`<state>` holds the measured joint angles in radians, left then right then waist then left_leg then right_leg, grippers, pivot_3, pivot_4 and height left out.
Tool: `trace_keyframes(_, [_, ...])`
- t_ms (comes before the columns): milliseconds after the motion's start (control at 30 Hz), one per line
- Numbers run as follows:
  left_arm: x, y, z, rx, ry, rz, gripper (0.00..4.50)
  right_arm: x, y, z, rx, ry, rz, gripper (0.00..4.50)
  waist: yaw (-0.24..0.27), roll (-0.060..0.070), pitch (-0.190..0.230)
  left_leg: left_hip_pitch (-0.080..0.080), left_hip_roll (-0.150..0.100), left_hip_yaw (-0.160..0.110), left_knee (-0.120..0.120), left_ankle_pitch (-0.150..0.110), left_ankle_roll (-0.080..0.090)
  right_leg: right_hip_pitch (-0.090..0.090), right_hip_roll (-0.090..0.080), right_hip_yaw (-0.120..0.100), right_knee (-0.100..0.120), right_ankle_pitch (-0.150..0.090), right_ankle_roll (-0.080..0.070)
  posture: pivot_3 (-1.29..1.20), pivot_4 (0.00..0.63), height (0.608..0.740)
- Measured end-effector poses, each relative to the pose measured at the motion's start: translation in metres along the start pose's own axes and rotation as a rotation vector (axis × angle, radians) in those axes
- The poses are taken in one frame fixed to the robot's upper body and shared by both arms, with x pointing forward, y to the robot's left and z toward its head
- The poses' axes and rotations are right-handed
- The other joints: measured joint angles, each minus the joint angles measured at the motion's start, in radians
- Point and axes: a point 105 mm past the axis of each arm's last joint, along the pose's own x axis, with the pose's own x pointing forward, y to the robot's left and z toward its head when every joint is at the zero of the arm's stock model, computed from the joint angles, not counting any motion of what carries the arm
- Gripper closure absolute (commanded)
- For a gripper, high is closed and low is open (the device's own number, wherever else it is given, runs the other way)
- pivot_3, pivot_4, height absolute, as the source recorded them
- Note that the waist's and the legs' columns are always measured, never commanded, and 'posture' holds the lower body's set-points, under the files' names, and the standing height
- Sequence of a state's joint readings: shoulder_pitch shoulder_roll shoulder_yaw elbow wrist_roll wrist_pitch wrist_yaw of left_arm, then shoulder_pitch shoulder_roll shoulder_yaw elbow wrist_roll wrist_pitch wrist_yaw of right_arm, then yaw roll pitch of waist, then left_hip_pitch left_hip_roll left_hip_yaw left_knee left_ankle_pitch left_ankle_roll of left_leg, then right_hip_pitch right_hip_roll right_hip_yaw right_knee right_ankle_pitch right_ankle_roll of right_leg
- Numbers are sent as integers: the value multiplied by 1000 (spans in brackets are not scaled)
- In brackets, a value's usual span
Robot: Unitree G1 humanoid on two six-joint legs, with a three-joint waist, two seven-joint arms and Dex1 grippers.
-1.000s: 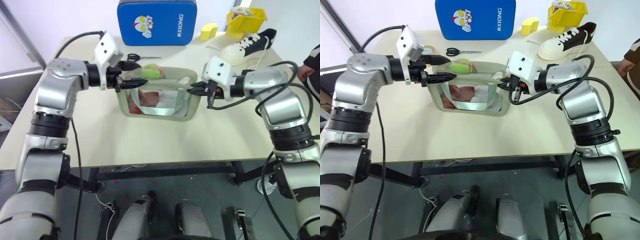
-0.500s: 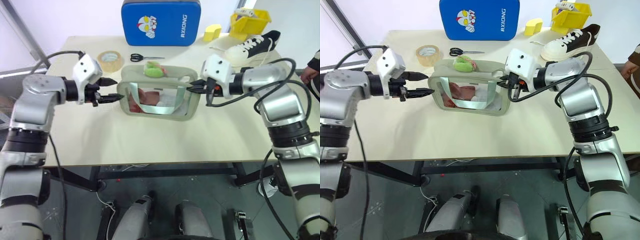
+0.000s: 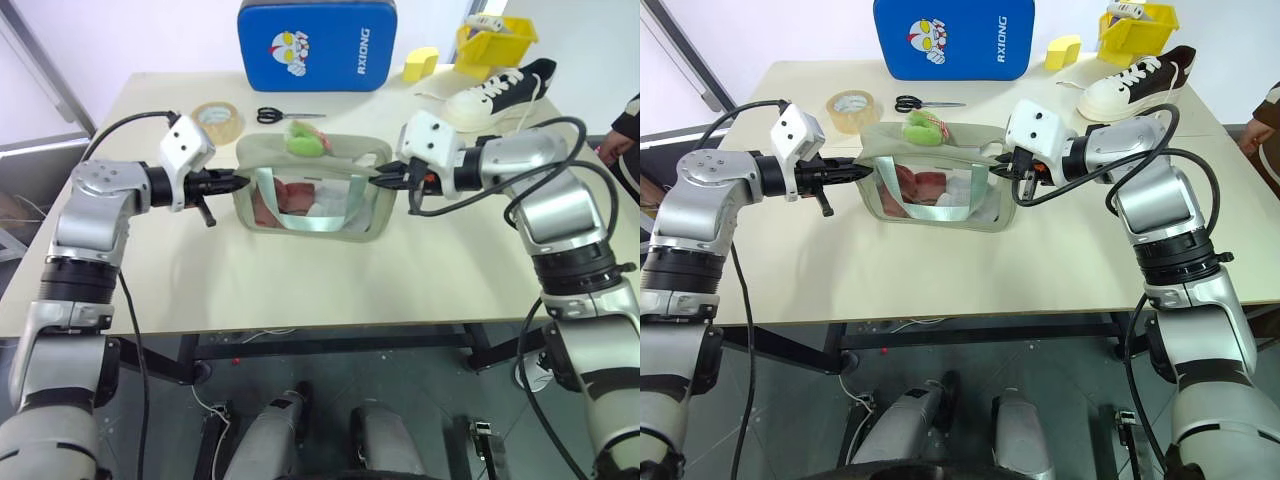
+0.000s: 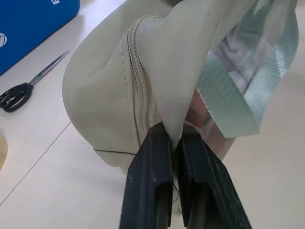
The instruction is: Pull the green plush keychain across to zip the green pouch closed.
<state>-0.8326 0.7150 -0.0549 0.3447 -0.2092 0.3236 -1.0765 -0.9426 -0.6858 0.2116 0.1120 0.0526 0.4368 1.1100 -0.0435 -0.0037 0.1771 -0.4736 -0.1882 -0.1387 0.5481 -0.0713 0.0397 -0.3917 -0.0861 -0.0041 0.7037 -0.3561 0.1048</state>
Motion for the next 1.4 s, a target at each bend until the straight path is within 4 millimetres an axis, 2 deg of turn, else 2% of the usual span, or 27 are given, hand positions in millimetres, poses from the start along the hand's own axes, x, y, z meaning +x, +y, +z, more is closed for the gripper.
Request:
trace_keyframes(200, [-6, -5, 4, -56, -14, -18, 4463, 0, -1, -1, 6, 4, -6, 4500, -1, 0, 0, 0, 0, 0, 0, 0, 0, 0, 0, 0, 0, 0, 0, 0, 150, 740])
trace_keyframes(333, [-7, -10, 4, -47, -9, -23, 4500, -1, -1, -2, 18, 10, 0, 2953, -1, 0, 0, 0, 0, 0, 0, 0, 0, 0, 0, 0, 0, 0, 0, 0, 150, 740])
trace_keyframes(400, [-7, -11, 4, -43, -9, -24, 4500, -1, -5, -1, 10, 12, 1, 1921, 0, 0, 0, 0, 0, 0, 0, 0, 0, 0, 0, 0, 0, 0, 0, 0, 150, 740])
trace_keyframes(533, [-7, -12, 2, -42, -6, -24, 4500, -11, -22, 17, -48, 9, -8, 1921, 0, 0, 0, 0, 0, 0, 0, 0, 0, 0, 0, 0, 0, 0, 0, 0, 150, 740])
trace_keyframes(633, [-7, -12, 3, -39, -6, -23, 4500, -11, -31, 52, -104, -66, -24, 1921, -2, 0, 0, 0, 0, 0, -1, 0, 0, 0, 0, 0, 0, 0, 0, 0, 150, 740])
trace_keyframes(733, [-7, -13, 5, -27, -10, -27, 4500, 4, -26, 78, -97, -164, -6, 1921, -2, 0, 0, 1, 0, 0, -1, 0, 0, 0, 0, 0, 0, 0, 0, 0, 150, 740])
trace_keyframes(833, [-7, -14, 5, -27, -10, -30, 4500, 28, -10, 91, -60, -230, 46, 1921, -2, 0, 0, 0, 0, 0, -1, 1, -2, -1, 0, 0, 0, 0, 0, 0, 150, 740])
trace_keyframes(933, [-7, -14, 5, -27, -10, -32, 4500, 42, 0, 96, -48, -250, 71, 1921, 2, 0, 0, 0, 0, 0, -1, 3, -4, -1, 1, 0, 0, 0, 0, 0, 150, 740])
trace_keyframes(1133, [-7, -14, 5, -25, -8, -32, 4500, 50, 7, 82, -23, -217, 80, 1921, 1, 0, 0, 0, 0, 0, -1, 2, -3, -1, 1, 0, 0, 0, 0, 0, 150, 740])
trace_keyframes(1233, [-7, -14, 5, -24, -7, -32, 4500, 49, 5, 79, -38, -201, 68, 2747, -1, 0, 0, 0, 0, 0, -1, 2, -4, -1, 1, 0, 0, 0, 0, 0, 150, 740])
trace_keyframes(1333, [-7, -13, 4, -19, -5, -28, 4500, 49, 2, 73, -31, -184, 60, 4238, -1, 0, 0, 1, 0, 0, -1, 2, -4, -1, 1, 0, 0, 0, 0, 0, 150, 740])
trace_keyframes(1367, [-7, -11, 4, -22, -6, -25, 4500, 49, 1, 72, -29, -179, 56, 4454, -1, 0, 0, 1, 0, 0, -1, 2, -4, -1, 1, 0, 0, 0, 0, 0, 150, 740])
trace_keyframes(1400, [-7, -10, 4, -22, -7, -23, 4500, 49, 0, 71, -28, -177, 52, 4454, -1, 0, 0, 1, 0, 0, -1, 2, -4, -1, 1, 0, 0, 0, 0, 0, 150, 740])
